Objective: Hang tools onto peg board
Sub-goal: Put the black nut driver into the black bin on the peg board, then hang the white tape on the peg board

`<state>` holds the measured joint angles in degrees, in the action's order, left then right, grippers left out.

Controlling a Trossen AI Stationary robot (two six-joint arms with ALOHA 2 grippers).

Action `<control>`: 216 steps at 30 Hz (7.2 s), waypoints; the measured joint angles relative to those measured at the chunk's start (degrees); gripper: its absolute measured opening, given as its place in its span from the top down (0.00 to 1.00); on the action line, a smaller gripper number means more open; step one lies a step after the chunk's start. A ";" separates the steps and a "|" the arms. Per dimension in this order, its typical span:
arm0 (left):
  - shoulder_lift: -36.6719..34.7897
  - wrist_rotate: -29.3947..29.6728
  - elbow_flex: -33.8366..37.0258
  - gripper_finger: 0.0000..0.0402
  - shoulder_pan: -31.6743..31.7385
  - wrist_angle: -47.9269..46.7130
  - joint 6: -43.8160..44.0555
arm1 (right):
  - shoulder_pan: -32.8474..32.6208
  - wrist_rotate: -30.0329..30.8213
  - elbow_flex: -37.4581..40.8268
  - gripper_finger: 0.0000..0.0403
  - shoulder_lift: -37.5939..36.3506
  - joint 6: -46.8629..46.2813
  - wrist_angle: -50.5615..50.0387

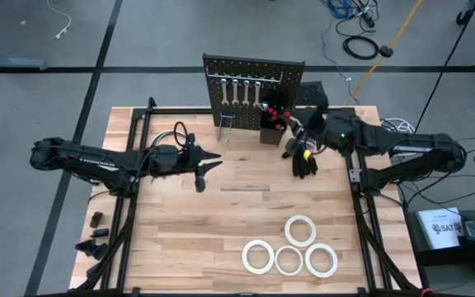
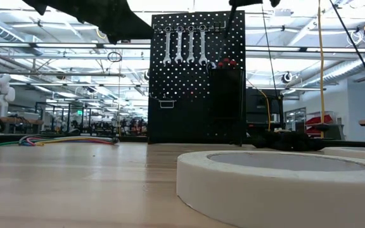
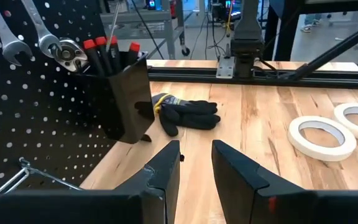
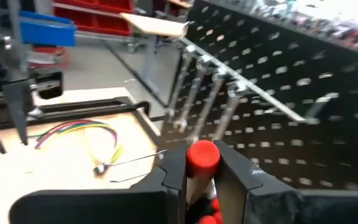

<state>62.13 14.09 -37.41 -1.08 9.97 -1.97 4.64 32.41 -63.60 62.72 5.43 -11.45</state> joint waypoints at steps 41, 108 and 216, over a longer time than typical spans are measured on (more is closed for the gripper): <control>0.10 -11.70 0.02 0.76 -3.54 0.36 3.21 | 4.58 -25.94 -1.06 0.41 2.06 -13.24 -3.55; 24.87 -15.19 -0.02 0.76 -26.36 22.98 6.14 | -53.66 -38.83 4.97 0.47 31.43 -98.05 -40.29; 19.05 -13.53 -10.75 0.85 -10.80 -6.05 9.99 | -23.00 -8.67 -15.47 0.33 27.28 -23.10 -30.03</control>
<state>81.18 0.55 -48.16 -11.88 3.92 8.01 -18.35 23.74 -79.07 89.99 -17.67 -41.47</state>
